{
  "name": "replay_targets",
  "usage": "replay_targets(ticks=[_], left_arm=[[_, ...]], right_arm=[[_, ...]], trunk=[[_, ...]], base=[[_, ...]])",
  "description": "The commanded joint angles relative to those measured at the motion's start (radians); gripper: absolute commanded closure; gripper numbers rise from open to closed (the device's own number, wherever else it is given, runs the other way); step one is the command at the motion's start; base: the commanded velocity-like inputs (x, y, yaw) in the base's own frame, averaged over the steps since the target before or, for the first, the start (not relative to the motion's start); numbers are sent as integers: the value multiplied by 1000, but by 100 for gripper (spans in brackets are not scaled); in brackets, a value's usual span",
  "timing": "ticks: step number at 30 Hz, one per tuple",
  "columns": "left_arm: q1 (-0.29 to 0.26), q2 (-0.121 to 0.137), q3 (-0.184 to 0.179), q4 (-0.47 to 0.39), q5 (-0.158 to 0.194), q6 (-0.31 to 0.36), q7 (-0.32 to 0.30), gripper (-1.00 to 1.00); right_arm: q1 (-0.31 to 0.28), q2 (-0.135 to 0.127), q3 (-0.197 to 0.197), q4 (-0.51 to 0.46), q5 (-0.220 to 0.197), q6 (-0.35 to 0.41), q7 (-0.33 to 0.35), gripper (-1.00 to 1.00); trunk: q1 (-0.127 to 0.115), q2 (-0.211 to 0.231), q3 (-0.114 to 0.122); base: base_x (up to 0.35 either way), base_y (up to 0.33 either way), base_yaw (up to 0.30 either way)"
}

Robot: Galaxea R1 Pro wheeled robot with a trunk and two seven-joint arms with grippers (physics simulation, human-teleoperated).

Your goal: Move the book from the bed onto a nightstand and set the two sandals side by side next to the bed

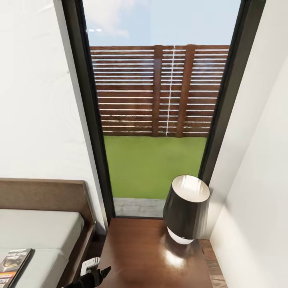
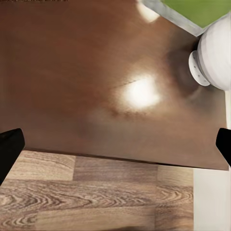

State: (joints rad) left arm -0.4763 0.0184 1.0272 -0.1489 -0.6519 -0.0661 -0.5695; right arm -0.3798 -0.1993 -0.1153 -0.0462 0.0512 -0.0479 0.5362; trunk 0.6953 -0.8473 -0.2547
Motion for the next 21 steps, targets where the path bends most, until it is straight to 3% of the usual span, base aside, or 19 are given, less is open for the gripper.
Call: replay_targets(ticks=[1, 21], left_arm=[[-1, 0, 7, 0, -11, -6, -2, -100], [-1, 0, 7, 0, -11, -6, -1, -100]], right_arm=[[-1, 0, -7, 1, 6, -3, 3, -100], [-1, 1, -7, 2, 6, -3, 4, -100]], trunk=[[-4, 6, 2], [-80, 146, 65]], base=[[0, 0, 0], [0, 0, 0]])
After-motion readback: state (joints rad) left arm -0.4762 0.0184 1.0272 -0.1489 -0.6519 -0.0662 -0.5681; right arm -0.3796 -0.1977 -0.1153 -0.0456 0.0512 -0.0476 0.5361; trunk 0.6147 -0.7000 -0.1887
